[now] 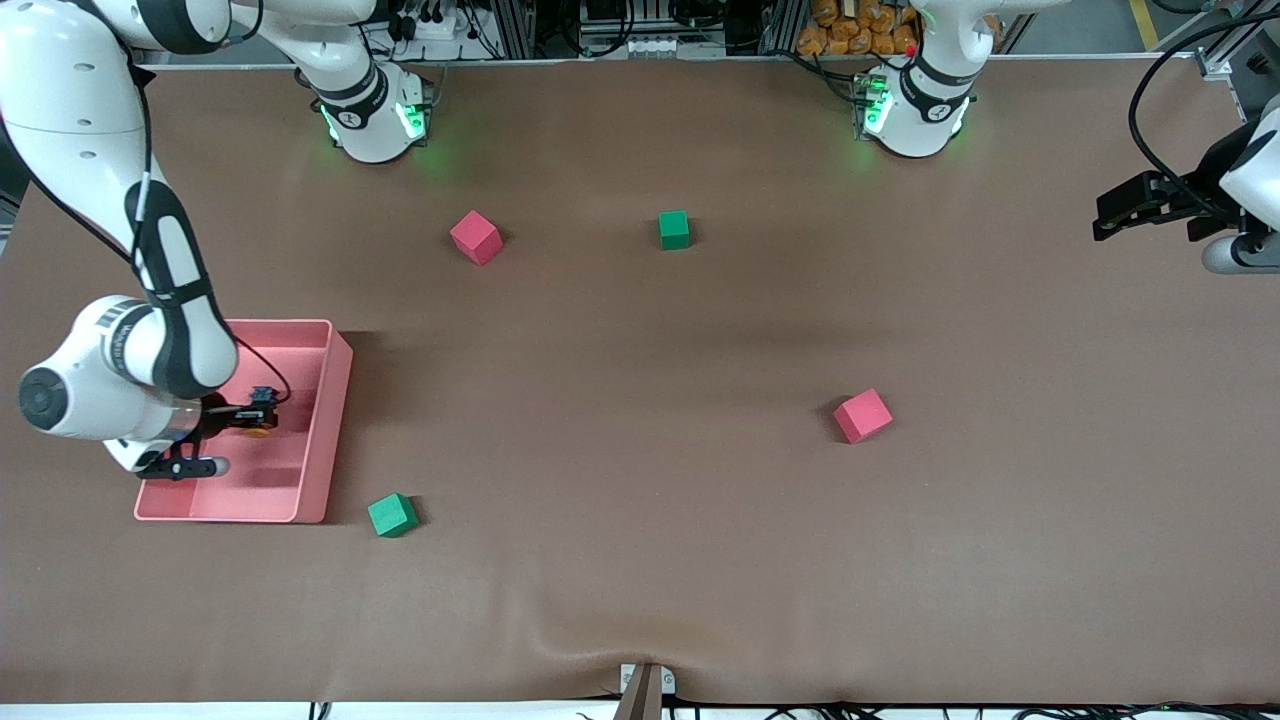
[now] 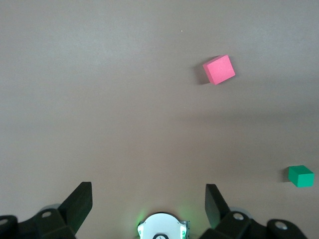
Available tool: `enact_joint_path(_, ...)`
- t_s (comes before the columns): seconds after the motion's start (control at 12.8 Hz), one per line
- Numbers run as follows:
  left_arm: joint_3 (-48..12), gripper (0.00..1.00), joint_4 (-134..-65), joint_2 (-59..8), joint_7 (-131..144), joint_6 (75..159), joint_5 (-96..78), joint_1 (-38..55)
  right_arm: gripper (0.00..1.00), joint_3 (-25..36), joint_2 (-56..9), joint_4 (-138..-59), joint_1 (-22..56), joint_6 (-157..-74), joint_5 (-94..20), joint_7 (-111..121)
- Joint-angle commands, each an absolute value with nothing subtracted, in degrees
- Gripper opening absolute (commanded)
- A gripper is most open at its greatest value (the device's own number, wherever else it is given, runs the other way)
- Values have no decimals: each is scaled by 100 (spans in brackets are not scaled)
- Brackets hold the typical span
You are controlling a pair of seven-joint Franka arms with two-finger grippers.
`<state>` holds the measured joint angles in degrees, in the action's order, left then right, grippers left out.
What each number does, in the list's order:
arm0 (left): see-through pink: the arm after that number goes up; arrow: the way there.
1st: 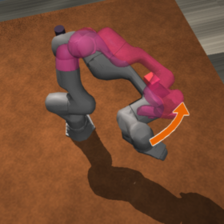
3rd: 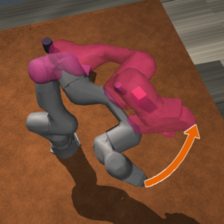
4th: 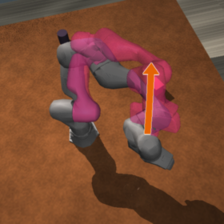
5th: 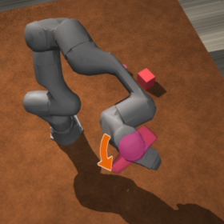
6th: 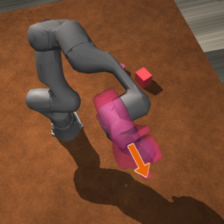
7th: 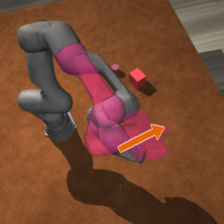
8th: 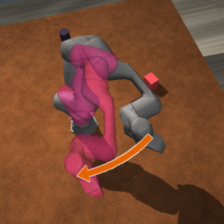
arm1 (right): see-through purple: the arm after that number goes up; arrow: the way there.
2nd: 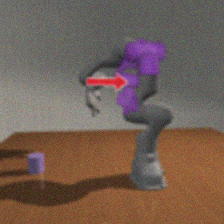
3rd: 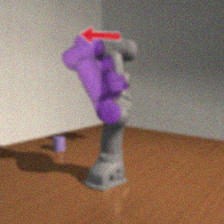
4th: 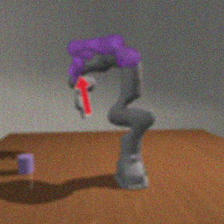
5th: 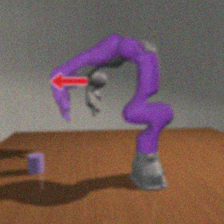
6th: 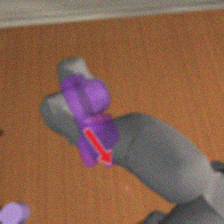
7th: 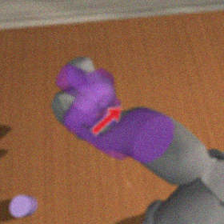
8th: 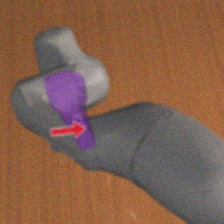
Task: Place and upright button with both arms
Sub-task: 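Lift the button out of the tray and carry it to mid-table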
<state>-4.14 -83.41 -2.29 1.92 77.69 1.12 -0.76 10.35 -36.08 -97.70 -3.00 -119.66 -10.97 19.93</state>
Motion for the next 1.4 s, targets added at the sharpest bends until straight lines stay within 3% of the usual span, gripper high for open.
enact_joint_path(0.0, -422, 100, -8323, -202, 167, 7690, 53, -105, 0, 1142, -3577, -8653, -185, -10483, -1204, 1917)
enact_joint_path(0.31, -422, 100, -8323, -202, 193, 7690, 53, -105, 0, 1073, -3568, -7456, 516, -9187, -1274, 551)
enact_joint_path(0.47, -422, 100, -8323, -202, 220, 7690, 53, -105, 0, 575, -3621, -7130, 921, -9166, -1248, -933)
enact_joint_path(0.78, -422, 100, -8323, -202, 264, 7690, 53, -97, 0, -929, -3971, -7014, 1211, -10543, -1248, -2889)
enact_joint_path(1.01, -422, 100, -8332, -237, 255, 7690, 53, -105, 0, -1028, -4699, -6900, 2298, -11852, -1196, -3136)
enact_joint_path(1.32, -422, 100, -8332, -237, 246, 7690, 44, -193, 0, -958, -5720, -6109, 3443, -12111, -327, -3787)
